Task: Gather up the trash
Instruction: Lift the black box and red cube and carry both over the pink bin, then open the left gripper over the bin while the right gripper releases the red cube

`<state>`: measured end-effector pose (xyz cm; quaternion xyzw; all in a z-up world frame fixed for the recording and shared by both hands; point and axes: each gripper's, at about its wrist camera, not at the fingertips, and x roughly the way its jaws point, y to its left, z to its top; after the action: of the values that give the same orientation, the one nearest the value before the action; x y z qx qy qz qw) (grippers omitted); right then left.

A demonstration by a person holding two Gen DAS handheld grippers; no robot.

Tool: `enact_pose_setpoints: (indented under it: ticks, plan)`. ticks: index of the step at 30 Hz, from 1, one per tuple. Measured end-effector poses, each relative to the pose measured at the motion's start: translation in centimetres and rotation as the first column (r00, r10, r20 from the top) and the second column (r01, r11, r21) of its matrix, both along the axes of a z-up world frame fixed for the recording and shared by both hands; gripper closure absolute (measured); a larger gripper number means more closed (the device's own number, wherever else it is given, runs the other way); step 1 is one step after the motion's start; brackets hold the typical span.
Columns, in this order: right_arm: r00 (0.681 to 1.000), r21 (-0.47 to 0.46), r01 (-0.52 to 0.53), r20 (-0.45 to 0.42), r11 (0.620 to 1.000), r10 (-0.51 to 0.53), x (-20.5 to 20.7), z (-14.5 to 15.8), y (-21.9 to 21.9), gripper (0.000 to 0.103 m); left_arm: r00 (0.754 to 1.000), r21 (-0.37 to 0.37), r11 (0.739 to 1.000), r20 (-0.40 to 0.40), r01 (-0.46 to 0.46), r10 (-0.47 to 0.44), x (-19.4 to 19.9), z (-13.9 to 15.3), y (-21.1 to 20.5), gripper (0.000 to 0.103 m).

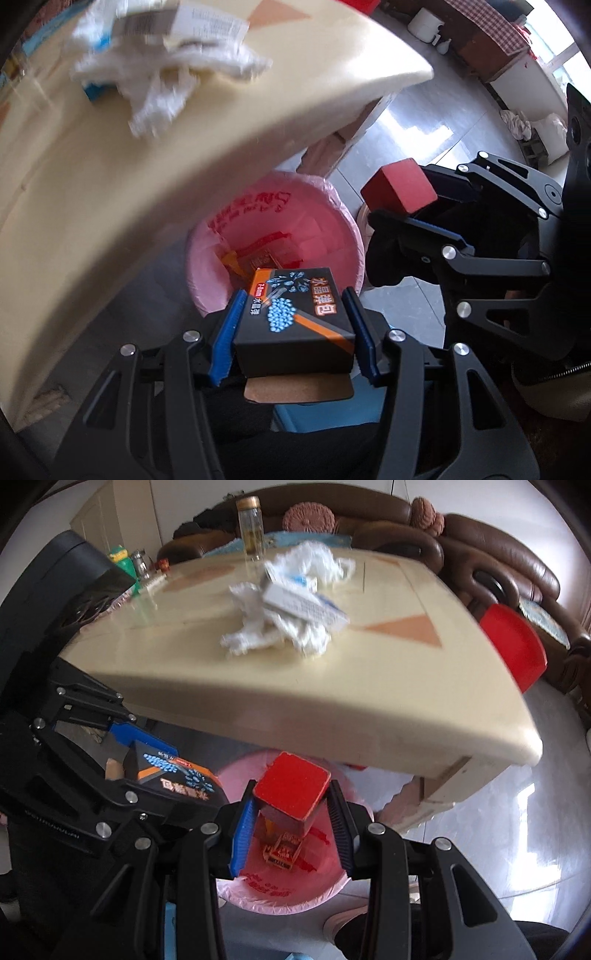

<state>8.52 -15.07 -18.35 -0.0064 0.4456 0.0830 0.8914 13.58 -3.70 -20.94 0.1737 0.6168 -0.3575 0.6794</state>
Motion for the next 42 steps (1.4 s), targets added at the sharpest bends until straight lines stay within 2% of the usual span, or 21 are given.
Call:
enact_pose_setpoints:
  ticks: [6, 12, 18, 24, 30, 42]
  plan:
    - [0.998, 0.008, 0.003, -0.069, 1.000, -0.003, 1.0, -3.2, -0.6, 0.066, 0.997, 0.013, 0.999, -0.074, -0.036, 0.037, 0.0, -3.9, -0.4, 0.050]
    - [0.990, 0.016, -0.008, -0.140, 1.000, 0.010, 2.2, -6.2, -0.9, 0.066, 0.994, 0.085, 0.996, -0.106, -0.033, 0.042, 0.0, -7.3, -1.0, 0.050]
    - [0.980, 0.015, -0.013, -0.201, 1.000, 0.016, 3.2, -8.9, -1.0, 0.066, 0.983, 0.112, 0.991, -0.160, -0.071, 0.088, 1.1, -10.0, -0.3, 0.050]
    - [0.962, 0.035, -0.030, -0.270, 0.999, 0.038, 3.9, -11.1, -0.9, 0.066, 0.979, 0.111, 0.991, -0.182, -0.069, 0.089, 1.5, -11.7, -0.5, 0.050]
    - [0.951, 0.021, -0.065, -0.301, 0.998, 0.068, 4.6, -12.8, -0.4, 0.066, 0.979, 0.113, 0.993, -0.193, -0.045, 0.066, 1.5, -12.5, -1.1, 0.050]
    - [0.942, 0.025, -0.086, -0.322, 0.996, 0.090, 5.0, -13.7, 0.2, 0.065, 0.972, 0.153, 0.988, -0.228, -0.023, 0.058, 1.6, -14.4, -1.6, 0.050]
